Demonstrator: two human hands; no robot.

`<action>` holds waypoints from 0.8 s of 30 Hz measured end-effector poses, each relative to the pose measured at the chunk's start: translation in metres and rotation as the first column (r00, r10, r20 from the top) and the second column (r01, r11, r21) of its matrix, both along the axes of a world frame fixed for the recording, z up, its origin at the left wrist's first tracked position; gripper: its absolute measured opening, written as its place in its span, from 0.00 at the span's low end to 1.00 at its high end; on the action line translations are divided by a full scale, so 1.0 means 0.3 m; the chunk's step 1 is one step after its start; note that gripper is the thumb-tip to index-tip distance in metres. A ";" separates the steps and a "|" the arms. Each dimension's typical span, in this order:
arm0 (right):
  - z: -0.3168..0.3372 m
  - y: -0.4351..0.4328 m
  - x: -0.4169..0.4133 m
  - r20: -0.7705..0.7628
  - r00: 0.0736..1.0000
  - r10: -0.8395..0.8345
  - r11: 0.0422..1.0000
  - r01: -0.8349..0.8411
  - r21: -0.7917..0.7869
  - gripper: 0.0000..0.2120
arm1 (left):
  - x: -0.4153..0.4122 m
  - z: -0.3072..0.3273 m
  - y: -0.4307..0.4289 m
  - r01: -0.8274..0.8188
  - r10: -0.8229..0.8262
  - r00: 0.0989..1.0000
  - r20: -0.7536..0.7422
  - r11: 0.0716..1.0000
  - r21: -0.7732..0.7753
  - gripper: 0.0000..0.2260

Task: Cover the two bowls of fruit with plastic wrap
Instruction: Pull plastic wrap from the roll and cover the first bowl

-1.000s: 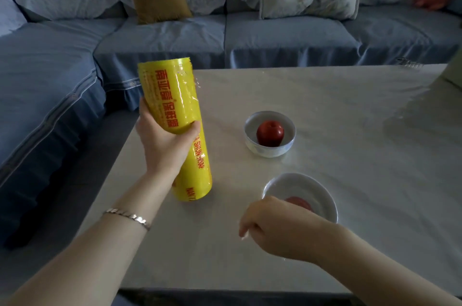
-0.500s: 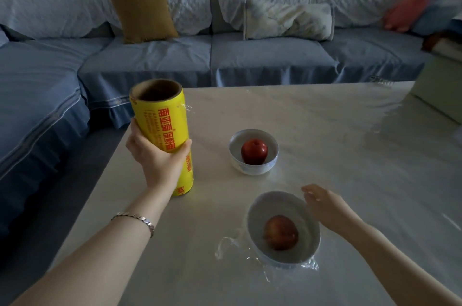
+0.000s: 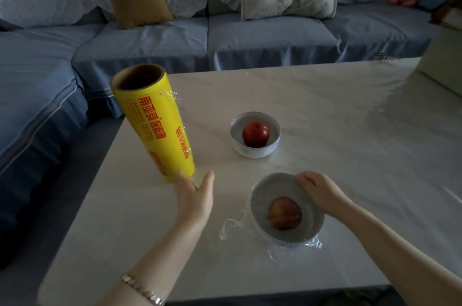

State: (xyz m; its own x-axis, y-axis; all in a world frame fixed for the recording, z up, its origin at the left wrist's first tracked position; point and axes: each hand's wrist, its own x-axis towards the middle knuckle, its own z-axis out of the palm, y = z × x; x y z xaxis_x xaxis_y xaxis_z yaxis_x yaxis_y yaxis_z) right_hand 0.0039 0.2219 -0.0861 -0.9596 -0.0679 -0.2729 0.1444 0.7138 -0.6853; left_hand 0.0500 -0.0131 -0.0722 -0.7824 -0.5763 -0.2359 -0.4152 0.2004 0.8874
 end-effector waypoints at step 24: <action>0.106 -0.147 -0.030 -0.042 0.957 0.288 0.952 -0.291 -0.098 0.17 | -0.081 0.017 0.071 0.435 -0.431 0.892 -0.136 0.900 0.007 0.12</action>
